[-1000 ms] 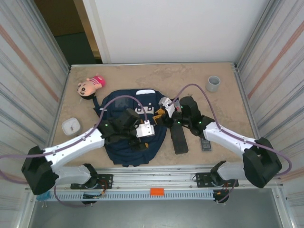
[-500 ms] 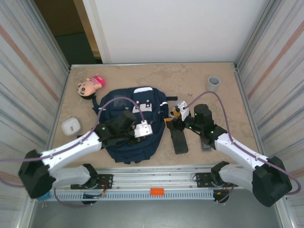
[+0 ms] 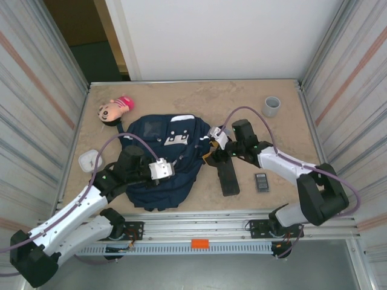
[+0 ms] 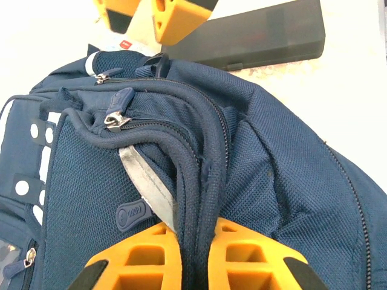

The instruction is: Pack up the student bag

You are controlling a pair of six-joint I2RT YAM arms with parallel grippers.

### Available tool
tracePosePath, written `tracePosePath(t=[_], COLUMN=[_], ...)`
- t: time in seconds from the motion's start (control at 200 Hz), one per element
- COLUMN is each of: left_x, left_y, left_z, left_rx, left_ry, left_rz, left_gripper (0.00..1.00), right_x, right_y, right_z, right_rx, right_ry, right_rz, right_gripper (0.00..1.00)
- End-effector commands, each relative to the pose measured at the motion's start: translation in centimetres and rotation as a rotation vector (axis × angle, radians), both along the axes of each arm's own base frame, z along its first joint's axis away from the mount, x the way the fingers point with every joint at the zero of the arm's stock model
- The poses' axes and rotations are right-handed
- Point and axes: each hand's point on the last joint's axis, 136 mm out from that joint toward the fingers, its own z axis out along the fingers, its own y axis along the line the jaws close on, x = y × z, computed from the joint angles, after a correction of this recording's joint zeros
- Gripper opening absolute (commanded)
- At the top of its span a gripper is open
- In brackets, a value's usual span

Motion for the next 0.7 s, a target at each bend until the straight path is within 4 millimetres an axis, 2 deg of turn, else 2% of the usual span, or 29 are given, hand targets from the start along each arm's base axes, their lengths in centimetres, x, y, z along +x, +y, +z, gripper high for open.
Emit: tracePosePath(t=[0.0,0.2,0.366,0.451,0.606,0.697], left_x=[0.1,0.3,0.1,0.2,0.8,0.9], left_y=[-1.2,-1.2,-1.5,-1.6,-1.4,-1.5], left_z=[2.9,3.1,3.4,3.3,2.8,2.8], left_rx=[-0.087,-0.085,-0.098,-0.095,-0.079,-0.081], left_ry=[-0.104,-0.122,-0.119,-0.113,-0.107,-0.102], left_rz=[-0.07,-0.069,-0.091,-0.089,-0.056,-0.056], left_gripper=[0.0,0.0,0.0,0.0,0.0,0.0], right_x=[-0.7,-0.6,0.1,-0.3,-2.5,-3.1], right_y=[1.2,2.9,3.0,3.3,3.2,3.0], right_z=[0.2,-0.5,-2.0,-1.3,0.5,1.4], right_rx=[0.007,0.033,0.022,0.057,0.1,0.131], right_ry=[-0.003,0.137,0.191,0.23,0.261,0.269], right_rz=[0.16,0.259,0.264,0.292,0.355,0.369], right_gripper=[0.73,0.71,0.69,0.61,0.5,0.4])
